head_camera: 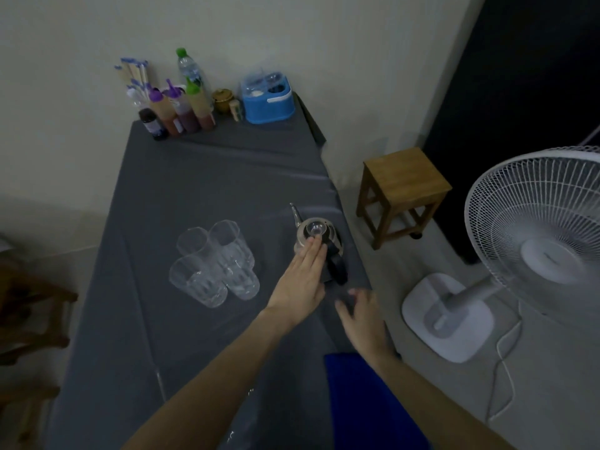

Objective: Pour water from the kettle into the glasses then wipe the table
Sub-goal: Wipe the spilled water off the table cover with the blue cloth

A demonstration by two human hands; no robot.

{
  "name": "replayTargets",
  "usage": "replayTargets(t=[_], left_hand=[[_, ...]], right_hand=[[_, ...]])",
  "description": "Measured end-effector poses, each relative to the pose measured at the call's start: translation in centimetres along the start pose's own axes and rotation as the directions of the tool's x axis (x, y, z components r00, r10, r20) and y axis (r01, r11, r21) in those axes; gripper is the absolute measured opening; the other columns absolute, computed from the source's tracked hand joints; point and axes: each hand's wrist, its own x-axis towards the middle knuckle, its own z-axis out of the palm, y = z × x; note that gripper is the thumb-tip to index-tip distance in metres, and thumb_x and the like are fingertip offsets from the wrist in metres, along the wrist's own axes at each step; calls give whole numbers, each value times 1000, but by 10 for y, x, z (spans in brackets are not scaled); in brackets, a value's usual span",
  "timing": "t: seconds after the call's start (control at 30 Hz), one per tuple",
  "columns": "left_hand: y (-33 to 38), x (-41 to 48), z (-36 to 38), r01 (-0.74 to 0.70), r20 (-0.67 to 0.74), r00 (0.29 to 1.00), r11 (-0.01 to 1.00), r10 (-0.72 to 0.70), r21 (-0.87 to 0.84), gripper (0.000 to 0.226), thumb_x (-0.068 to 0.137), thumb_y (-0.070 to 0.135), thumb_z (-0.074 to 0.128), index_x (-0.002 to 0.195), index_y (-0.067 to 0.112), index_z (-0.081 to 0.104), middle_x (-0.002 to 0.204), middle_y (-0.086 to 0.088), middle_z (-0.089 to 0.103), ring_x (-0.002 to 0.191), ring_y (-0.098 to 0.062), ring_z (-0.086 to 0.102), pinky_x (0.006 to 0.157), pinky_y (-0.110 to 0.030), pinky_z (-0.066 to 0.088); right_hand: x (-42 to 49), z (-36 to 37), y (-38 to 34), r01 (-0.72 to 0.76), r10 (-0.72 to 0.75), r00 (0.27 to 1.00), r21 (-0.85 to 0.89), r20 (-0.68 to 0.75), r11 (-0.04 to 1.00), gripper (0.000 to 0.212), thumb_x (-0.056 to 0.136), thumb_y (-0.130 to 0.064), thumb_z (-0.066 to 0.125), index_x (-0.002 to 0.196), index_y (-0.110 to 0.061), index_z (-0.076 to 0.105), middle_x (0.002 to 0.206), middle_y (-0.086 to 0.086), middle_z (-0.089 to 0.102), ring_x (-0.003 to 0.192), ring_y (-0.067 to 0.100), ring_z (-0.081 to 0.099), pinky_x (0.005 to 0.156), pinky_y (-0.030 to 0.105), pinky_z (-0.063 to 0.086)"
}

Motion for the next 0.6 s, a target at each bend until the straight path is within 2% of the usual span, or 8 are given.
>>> replayTargets(t=[0.1, 0.17, 0.2, 0.27, 0.33, 0.4, 0.5, 0.6], left_hand=[[5, -48, 17, 7, 26, 1000, 994, -5, -105, 70, 89, 10, 51, 150, 2, 19, 160, -14, 12, 149, -23, 7, 120, -29, -3], [0, -84, 37, 14, 69, 998, 993, -6, -119, 67, 92, 13, 48, 151, 5, 17, 161, -10, 10, 150, -19, 2, 117, -24, -9], [-4, -102, 46, 34, 85, 996, 991, -23, -127, 67, 92, 13, 48, 151, 5, 18, 161, -9, 10, 150, -19, 3, 118, -24, -9], [-11, -134, 60, 97, 118, 990, 984, -80, -149, 65, 93, 14, 48, 151, 6, 20, 161, -7, 11, 150, -19, 5, 119, -26, -7], [-18, -164, 68, 152, 111, 985, 973, -134, -174, 62, 93, 17, 48, 150, 6, 24, 159, -5, 12, 149, -20, 9, 121, -26, -4], [-26, -194, 72, 180, 83, 982, 970, -168, -166, 58, 93, 22, 46, 147, 5, 31, 157, -5, 19, 148, -20, 14, 120, -27, 0], [-46, -236, 73, 216, 94, 974, 972, -207, -90, 56, 100, 37, 31, 143, 1, 38, 155, -9, 27, 145, -21, 19, 120, -33, 9], [-76, -280, 71, 330, 76, 942, 942, -325, -54, 58, 100, 38, 27, 143, 0, 37, 155, -14, 29, 146, -24, 20, 121, -32, 8]], right_hand=[[-60, 15, 34, 215, -201, 976, -224, 82, 951, 39, 83, -27, 71, 117, -12, 61, 126, 8, 57, 113, 25, 57, 95, 36, 49], [-96, 23, 53, 285, -244, 956, -334, 160, 898, 47, 82, -35, 68, 123, -14, 58, 138, 11, 50, 123, 26, 49, 103, 40, 43], [-111, 26, 60, 312, -248, 946, -384, 206, 869, 53, 82, -43, 63, 126, -14, 55, 143, 13, 46, 128, 27, 43, 109, 42, 36], [-131, 29, 72, 346, -225, 928, -461, 297, 817, 70, 81, -59, 49, 135, -15, 48, 149, 16, 39, 136, 30, 32, 116, 46, 12], [-139, 29, 76, 311, -144, 932, -533, 332, 787, 86, 75, -73, 46, 142, -19, 40, 154, 16, 32, 140, 33, 26, 115, 51, -7], [-141, 28, 76, 268, -92, 946, -588, 312, 763, 97, 70, -82, 43, 147, -26, 32, 157, 16, 26, 143, 36, 20, 112, 56, -16], [-142, 31, 75, 231, -51, 956, -636, 289, 736, 92, 76, -83, 32, 151, -30, 23, 160, 17, 17, 145, 40, 13, 110, 62, -14], [-143, 37, 72, 199, 9, 953, -649, 302, 734, 73, 93, -66, 9, 151, -26, 25, 158, 20, 22, 143, 42, 18, 107, 73, 7]])
